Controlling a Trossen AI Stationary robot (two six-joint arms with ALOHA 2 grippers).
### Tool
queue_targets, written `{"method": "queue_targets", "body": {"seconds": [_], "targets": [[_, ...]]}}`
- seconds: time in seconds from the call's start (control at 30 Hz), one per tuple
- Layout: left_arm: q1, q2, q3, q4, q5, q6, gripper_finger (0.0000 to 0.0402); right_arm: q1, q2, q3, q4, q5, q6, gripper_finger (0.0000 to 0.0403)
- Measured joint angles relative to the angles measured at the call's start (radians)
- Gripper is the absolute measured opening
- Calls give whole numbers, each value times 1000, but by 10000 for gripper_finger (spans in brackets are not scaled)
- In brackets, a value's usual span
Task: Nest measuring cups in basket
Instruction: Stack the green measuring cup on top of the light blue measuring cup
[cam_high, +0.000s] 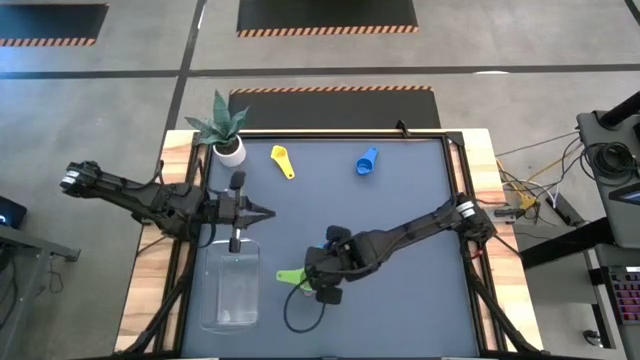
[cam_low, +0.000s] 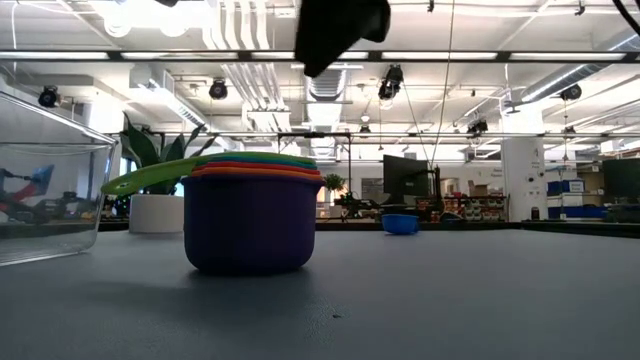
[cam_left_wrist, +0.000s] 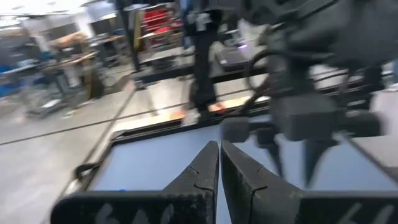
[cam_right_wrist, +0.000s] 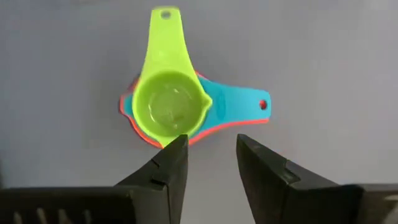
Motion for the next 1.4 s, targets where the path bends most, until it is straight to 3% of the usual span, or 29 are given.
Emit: {"method": "queue_targets", "body": {"seconds": [0.23, 0.43, 0.8, 0.93, 1.1, 1.2, 1.4], "targets": [[-11, 31, 13, 32, 25, -33, 0, 3, -165, -307, 217, -3, -127, 84], [-37, 170, 94, 18, 78, -46, 0, 2, -347, -625, 531, -3, -201, 50], [-65, 537, 423, -468, 108, -182, 0, -11, -620, -1019, 1002, 14, -401, 28], [-65, 670, 529, -666, 122, -237, 0, -13, -681, -1125, 1143, 48, -478, 28], [-66, 816, 635, -801, 251, -282, 0, -25, -728, -1215, 1301, 50, -560, 28], [-72, 886, 672, -851, 328, -289, 0, -33, -744, -1228, 1309, 49, -589, 28], [-98, 982, 720, -938, 361, -304, 0, -40, -749, -1228, 1311, 48, -602, 28]]}}
